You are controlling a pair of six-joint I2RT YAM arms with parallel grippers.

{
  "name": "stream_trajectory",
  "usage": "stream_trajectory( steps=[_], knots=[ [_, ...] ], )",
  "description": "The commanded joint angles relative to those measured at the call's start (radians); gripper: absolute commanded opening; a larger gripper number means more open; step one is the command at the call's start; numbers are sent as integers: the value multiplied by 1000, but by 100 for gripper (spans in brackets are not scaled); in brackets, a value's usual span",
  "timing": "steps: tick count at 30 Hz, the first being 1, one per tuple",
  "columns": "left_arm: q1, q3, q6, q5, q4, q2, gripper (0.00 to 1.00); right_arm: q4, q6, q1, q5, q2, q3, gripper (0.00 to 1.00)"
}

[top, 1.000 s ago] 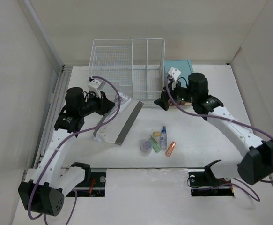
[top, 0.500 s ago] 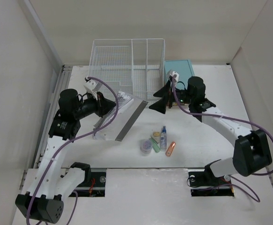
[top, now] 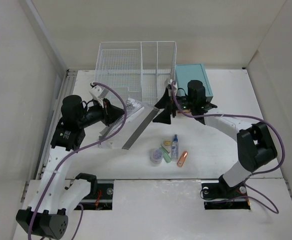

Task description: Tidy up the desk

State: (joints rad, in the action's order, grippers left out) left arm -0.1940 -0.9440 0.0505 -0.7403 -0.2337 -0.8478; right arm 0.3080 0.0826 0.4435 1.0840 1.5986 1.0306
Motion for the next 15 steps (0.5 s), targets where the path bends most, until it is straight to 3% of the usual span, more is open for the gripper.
stream_trajectory(
  steps=[1, 7, 9, 12, 13, 15],
  knots=[
    [5, -75, 14, -86, 123, 12, 0, 69, -34, 26, 92, 23, 72, 99],
    [5, -55, 32, -105, 158, 12, 0, 69, -24, 67, 113, 63, 121, 96],
    [5, -55, 32, -105, 168, 12, 0, 69, -24, 78, 149, 87, 137, 90],
    [5, -55, 32, -105, 168, 3, 0, 69, -4, 78, 195, 115, 161, 71],
    [5, -55, 32, -105, 178, 3, 0, 69, -4, 78, 195, 115, 161, 57],
    [5, -55, 32, -114, 188, -7, 0, 69, -4, 78, 209, 115, 161, 47]
  ],
)
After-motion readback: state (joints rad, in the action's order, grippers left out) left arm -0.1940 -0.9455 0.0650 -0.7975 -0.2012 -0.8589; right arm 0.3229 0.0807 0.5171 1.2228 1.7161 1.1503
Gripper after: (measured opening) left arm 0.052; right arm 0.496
